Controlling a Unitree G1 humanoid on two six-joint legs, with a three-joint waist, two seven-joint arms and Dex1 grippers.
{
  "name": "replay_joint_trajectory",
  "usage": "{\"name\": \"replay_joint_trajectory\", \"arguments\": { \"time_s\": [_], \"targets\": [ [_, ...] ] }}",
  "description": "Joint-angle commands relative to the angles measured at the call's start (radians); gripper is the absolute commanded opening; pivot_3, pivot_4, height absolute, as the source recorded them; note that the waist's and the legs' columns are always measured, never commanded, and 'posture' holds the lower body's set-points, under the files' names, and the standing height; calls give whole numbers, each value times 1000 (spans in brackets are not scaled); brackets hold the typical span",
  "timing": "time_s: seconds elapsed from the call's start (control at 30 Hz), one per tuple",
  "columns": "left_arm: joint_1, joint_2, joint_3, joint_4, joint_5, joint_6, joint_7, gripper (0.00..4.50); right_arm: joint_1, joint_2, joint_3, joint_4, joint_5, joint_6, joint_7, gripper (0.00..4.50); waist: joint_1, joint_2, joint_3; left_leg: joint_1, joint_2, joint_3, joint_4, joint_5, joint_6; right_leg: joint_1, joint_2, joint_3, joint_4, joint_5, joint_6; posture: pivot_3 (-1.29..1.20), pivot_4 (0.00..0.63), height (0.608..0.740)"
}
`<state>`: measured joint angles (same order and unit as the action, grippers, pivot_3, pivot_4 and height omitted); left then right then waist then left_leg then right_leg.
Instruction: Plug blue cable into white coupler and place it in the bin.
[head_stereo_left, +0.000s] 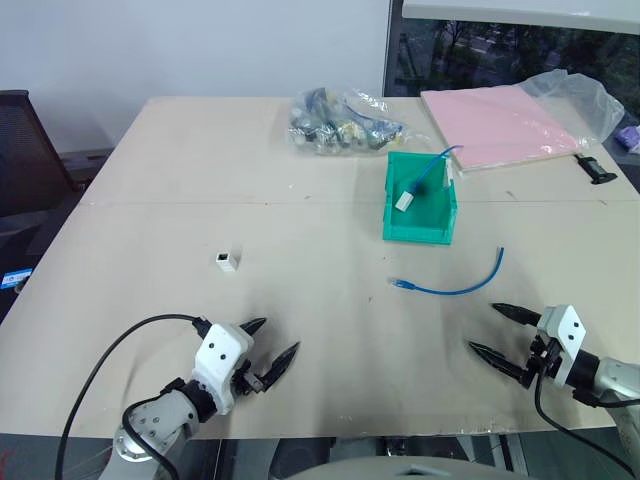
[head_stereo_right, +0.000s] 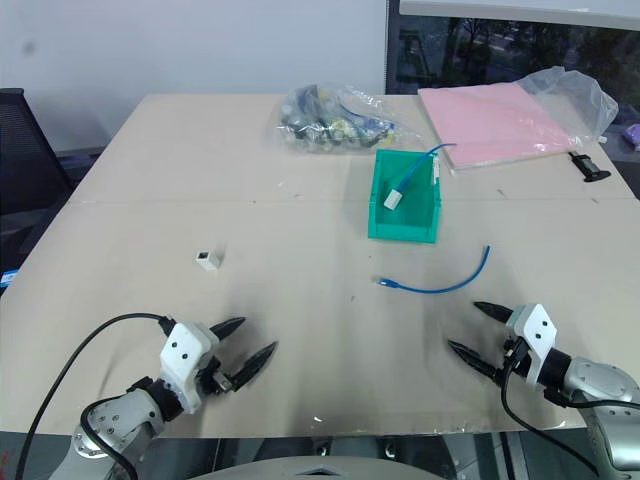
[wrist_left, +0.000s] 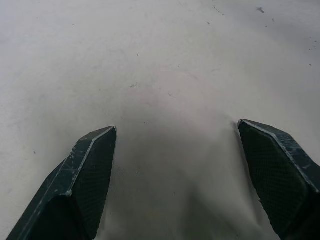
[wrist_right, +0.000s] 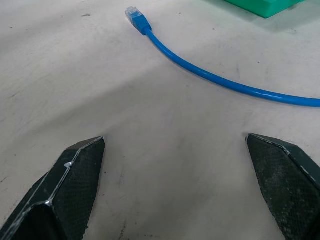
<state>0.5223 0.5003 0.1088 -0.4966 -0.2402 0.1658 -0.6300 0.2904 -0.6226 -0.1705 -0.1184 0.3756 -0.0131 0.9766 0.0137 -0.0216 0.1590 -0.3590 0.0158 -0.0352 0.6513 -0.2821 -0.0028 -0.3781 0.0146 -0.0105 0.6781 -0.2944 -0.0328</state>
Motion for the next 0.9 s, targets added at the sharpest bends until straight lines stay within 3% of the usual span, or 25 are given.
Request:
{"name": "replay_joint_trajectory", "arguments": {
  "time_s": [0.03, 0.6, 0.73, 0.9],
  "targets": [
    [-14, 3, 9, 7, -31, -6, -19, 3974, -10, -4, -6, -5, 6, -21, 11, 4457, 0, 0, 0, 0, 0, 0, 0, 0, 0, 0, 0, 0, 0, 0, 0, 0, 150, 740],
    [-41, 17, 13, 14, -49, -37, -56, 3974, -55, -9, 4, 22, -4, -30, 56, 4457, 0, 0, 0, 0, 0, 0, 0, 0, 0, 0, 0, 0, 0, 0, 0, 0, 150, 740],
    [-66, 29, 9, 23, -49, -32, -71, 3974, -125, 2, 57, -2, -24, 1, 36, 4457, -3, 0, 0, 0, 0, 0, 0, 0, 0, 0, 0, 0, 0, 0, 0, 0, 150, 740],
    [-184, 122, 0, 37, -100, -10, -196, 3974, -317, 46, 194, -6, -65, 130, -8, 4457, -2, 1, 1, 1, 1, 0, 0, 0, 0, 0, 1, 0, 2, 0, 0, 0, 150, 740]
  ]
}}
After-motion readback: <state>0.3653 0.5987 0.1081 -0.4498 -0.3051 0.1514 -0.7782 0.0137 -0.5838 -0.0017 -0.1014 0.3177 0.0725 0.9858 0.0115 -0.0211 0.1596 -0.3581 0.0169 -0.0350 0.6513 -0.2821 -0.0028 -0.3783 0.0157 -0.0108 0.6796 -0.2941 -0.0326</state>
